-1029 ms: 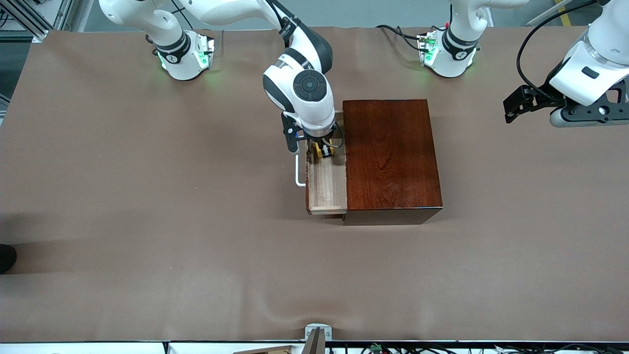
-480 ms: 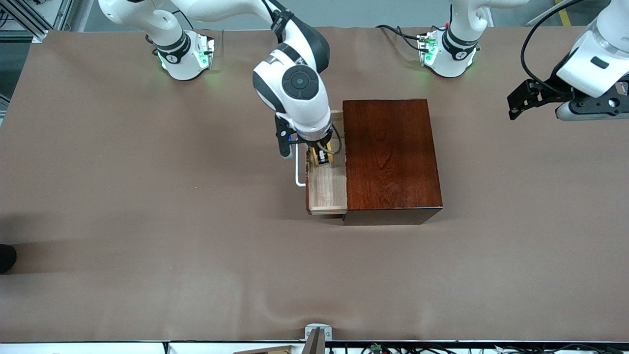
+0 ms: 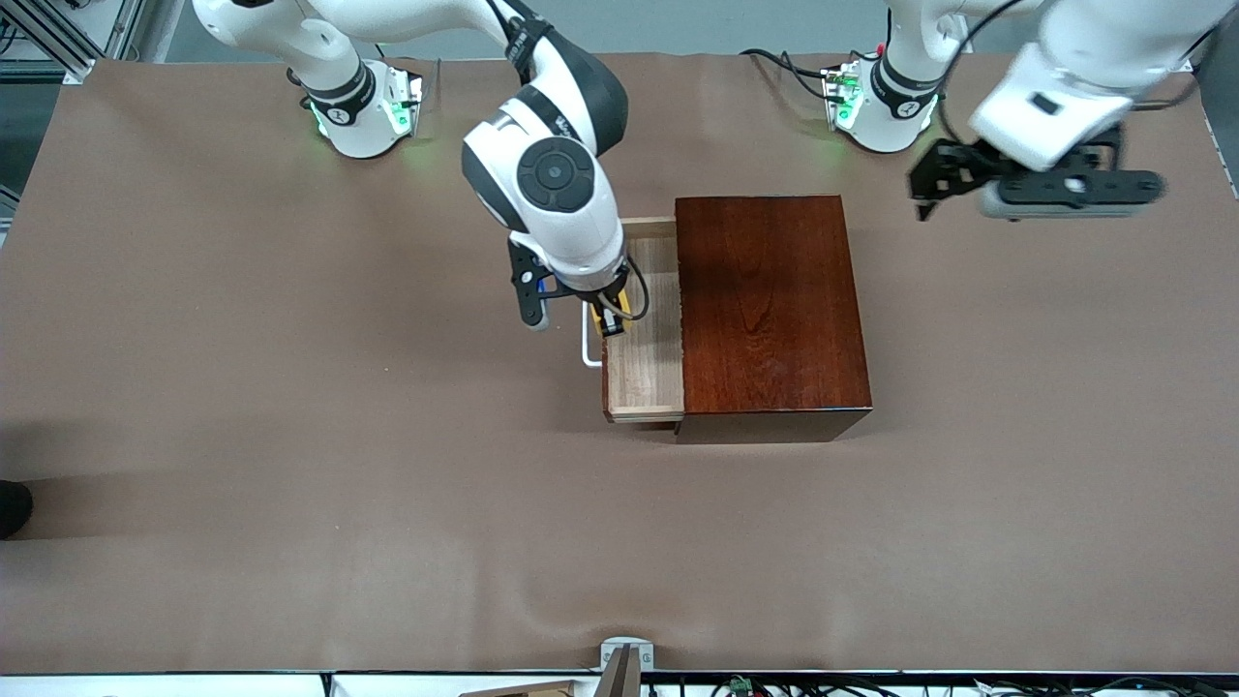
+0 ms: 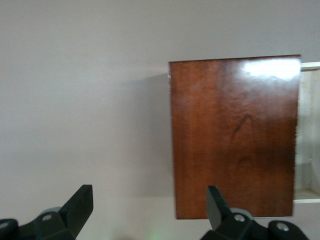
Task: Open drawer, take yellow block, close drawer
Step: 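Lift the cube with the right gripper while the left gripper reaches the drawer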
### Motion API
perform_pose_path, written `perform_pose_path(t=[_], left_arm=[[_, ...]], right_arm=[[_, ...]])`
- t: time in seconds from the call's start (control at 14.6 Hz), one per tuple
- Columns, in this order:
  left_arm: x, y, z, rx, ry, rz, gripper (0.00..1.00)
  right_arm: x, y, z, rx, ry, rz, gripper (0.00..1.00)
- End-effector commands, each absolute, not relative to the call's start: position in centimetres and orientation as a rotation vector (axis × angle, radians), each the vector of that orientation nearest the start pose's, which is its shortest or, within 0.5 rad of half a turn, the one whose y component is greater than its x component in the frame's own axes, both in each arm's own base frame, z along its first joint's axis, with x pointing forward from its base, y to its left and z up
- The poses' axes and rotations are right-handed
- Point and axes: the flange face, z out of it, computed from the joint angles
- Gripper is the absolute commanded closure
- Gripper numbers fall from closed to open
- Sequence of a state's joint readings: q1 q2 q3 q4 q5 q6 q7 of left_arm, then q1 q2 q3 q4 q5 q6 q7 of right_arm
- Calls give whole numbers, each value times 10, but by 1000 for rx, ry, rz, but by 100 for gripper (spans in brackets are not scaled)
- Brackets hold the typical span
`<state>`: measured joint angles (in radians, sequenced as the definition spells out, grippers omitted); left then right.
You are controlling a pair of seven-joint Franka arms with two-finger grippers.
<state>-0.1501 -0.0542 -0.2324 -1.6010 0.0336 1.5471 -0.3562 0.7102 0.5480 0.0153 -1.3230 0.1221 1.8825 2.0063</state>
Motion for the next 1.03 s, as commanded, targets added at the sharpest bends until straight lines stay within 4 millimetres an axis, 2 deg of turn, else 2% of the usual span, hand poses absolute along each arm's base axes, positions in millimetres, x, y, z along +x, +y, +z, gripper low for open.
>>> perform_pose_path(t=[0.0,0.14,0.27,0.41,0.55,0.69,0.96], left_arm=[[498,-246,629,-3126,-24,8,0],[497,-281,624,-3145,-129,7,0],[495,-320,612,-3164,-247,6,0],[494,-361,596,-3192,-410,-9,0],[497,-402,577,-3200,-659,6,0],[500,-440,559,-3192,-776,9,0],[501,-515,512,-3158,-1091,-155,0]], right_arm=[[539,447,439,-2576,1783,222,73],[546,434,433,-2652,1696,233,73],[559,406,431,-2726,1572,243,73],[570,372,427,-2789,1465,260,72],[585,337,424,-2824,1386,272,71],[601,301,420,-2862,1299,294,69],[620,223,404,-2930,1110,342,67]])
